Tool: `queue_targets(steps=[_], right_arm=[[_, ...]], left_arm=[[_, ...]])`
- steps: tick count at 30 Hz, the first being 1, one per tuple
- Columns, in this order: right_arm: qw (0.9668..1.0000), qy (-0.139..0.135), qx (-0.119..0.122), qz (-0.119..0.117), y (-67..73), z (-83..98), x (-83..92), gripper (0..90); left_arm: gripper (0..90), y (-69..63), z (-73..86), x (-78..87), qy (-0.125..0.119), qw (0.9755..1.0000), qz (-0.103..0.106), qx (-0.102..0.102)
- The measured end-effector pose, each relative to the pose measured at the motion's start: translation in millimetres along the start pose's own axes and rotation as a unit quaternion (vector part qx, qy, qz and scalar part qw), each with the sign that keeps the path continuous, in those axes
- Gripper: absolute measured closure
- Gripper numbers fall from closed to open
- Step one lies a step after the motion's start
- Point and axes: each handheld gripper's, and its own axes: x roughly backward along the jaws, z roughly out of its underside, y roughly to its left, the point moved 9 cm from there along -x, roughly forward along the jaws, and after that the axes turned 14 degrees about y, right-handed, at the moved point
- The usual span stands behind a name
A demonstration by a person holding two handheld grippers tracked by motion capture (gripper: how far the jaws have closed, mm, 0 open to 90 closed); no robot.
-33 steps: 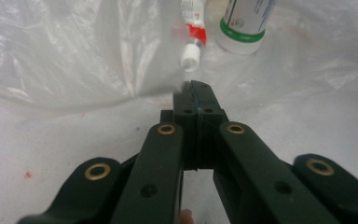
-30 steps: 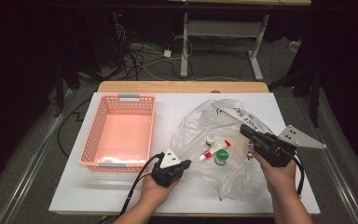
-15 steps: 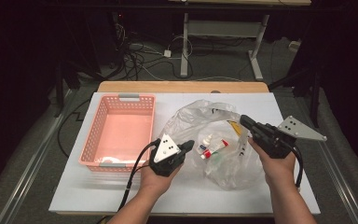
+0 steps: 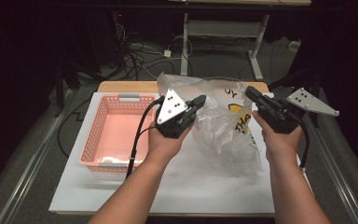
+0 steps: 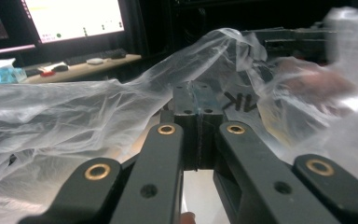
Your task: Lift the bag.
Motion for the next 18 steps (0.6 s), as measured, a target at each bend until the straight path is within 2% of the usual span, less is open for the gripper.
queue_targets(steps=[4, 10, 13, 15, 18], right_arm=[[0.9998, -0.018, -0.002, 0.011, -7.4, -19.6, 3.7, 90.0], [0.9983, -0.05, -0.004, 0.031, -18.9, -53.4, 18.2, 90.0], [0.9973, -0.061, -0.001, 0.042, -25.8, -66.5, 25.0, 90.0], [0.9966, -0.066, -0.001, 0.049, -30.8, -73.0, 30.2, 90.0], [0.9965, -0.062, -0.004, 0.056, -36.8, -71.0, 32.2, 90.0]], left_arm=[[88.7, 6.1, -21.6, -4.3, -0.012, 0.9999, -0.006, -0.005], [88.7, 12.5, -55.3, -5.0, -0.031, 0.9994, -0.011, -0.012], [88.7, 14.1, -66.2, -6.3, -0.04, 0.999, -0.013, -0.013], [88.7, 13.6, -70.5, -7.8, -0.042, 0.9989, -0.015, -0.018], [88.5, 12.6, -63.6, -16.2, -0.023, 0.9993, -0.018, -0.024]])
